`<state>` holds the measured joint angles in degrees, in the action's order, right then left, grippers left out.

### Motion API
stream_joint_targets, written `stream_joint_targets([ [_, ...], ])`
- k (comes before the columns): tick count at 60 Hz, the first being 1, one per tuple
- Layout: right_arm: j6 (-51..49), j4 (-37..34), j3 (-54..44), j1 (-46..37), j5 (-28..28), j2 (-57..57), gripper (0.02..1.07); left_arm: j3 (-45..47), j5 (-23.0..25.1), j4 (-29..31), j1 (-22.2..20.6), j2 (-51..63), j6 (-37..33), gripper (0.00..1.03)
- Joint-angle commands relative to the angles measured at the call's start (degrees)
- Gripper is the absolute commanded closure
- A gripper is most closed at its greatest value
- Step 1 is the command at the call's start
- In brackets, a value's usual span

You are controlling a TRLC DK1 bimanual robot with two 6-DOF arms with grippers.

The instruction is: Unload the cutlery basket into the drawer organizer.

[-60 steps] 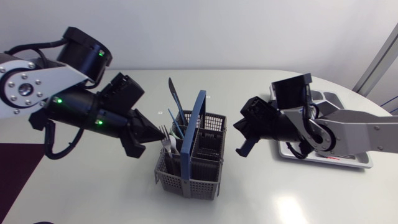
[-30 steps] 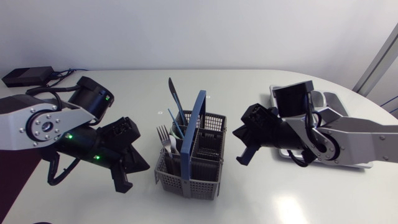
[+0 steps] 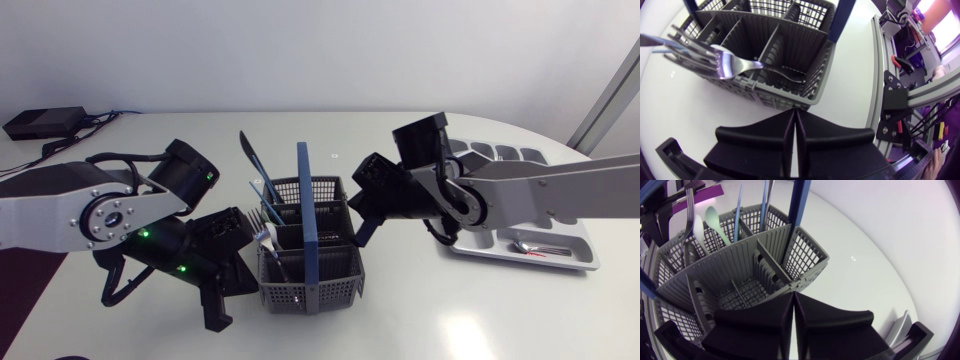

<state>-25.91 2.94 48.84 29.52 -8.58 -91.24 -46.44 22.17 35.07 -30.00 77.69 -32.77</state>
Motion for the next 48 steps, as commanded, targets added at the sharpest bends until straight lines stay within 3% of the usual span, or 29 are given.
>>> stream_joint_targets([
  [1,1.21,-0.39,3.72,1.51,-0.47,-2.98,1.01,-0.32,0.77,-1.06,-1.73,0.97,1.92,1.00],
  [13,0.95,-1.97,10.84,0.98,0.23,-7.99,1.01,-1.20,0.68,-5.54,-7.53,2.47,8.43,1.00],
  [20,0.16,-1.97,9.61,0.10,1.46,-5.61,1.01,-0.50,0.68,-5.63,-6.83,0.44,8.69,1.00],
  [37,-1.33,-6.46,-2.52,-1.48,1.81,12.67,1.01,5.30,1.56,-3.43,8.38,-10.01,2.36,1.00],
  [48,-0.98,-13.57,-7.62,-0.16,1.64,21.90,1.01,6.71,1.91,-9.49,16.02,-6.76,1.22,1.00],
])
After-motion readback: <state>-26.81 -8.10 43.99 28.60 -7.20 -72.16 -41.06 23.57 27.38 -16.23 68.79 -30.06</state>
